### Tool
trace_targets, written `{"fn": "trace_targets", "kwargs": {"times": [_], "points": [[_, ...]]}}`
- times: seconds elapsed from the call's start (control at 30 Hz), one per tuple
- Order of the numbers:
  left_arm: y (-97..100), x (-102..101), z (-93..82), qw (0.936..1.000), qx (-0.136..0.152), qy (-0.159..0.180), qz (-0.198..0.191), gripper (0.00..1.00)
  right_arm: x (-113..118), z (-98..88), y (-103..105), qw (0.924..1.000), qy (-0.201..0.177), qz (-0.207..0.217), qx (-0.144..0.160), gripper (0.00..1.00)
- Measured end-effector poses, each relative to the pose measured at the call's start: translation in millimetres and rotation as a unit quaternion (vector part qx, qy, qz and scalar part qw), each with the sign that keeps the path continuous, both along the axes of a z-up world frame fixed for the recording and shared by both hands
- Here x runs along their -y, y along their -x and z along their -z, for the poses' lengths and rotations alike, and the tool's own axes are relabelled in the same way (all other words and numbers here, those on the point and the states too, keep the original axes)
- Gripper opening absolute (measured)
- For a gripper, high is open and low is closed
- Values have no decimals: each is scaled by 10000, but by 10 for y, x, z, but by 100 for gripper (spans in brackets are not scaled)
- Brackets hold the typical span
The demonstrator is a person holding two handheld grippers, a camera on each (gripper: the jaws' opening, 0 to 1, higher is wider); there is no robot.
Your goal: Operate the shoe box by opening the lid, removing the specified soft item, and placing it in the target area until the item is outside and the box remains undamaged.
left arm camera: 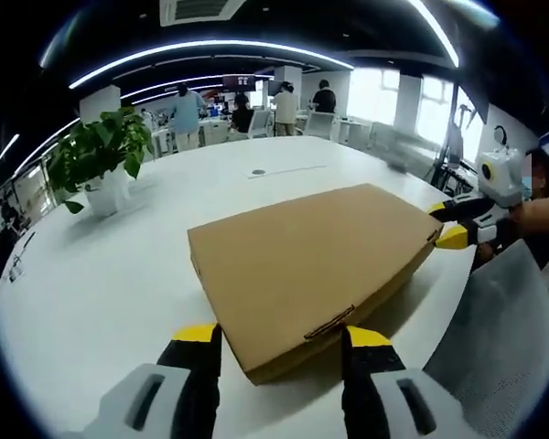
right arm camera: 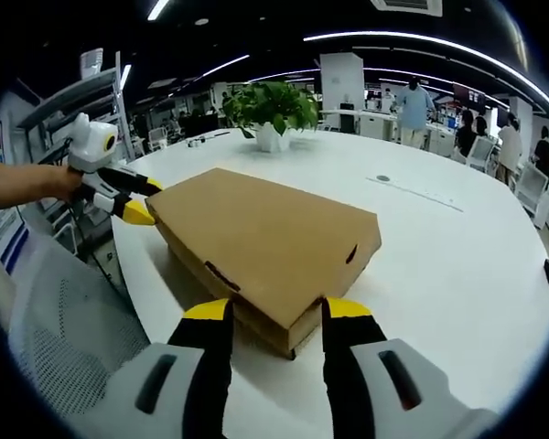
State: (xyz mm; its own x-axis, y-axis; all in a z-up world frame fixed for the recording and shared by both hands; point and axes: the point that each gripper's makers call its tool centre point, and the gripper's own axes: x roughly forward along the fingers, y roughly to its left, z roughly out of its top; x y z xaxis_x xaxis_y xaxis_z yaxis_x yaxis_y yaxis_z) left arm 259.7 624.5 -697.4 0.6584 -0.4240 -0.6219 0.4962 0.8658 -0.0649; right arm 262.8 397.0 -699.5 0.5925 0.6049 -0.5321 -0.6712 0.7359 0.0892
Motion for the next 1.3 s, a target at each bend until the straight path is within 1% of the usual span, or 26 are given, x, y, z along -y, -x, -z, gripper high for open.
{"fn": "trace_targets", "kwargs": {"times": [0.5, 0.67, 0.87, 1.03, 1.3], "points": [[36, 26, -50, 9999, 33, 106, -82, 53, 3, -56, -2, 9999, -66, 73, -76, 37], [30, 44, -115, 9996, 36, 215, -169, 55, 2, -111, -5, 9999, -120, 85, -65, 37], [36, 48, -180, 9995, 82, 242, -160, 56, -6, -172, -6, 9998, -172, 100, -45, 39], [35, 59, -239, 9997, 116, 211, -86, 57, -13, -247, -13, 9997, -222, 121, 4, 40], [23, 86, -347, 9995, 203, 253, 6, 61, -30, -360, -24, 9995, -280, 86, 105, 43]]}}
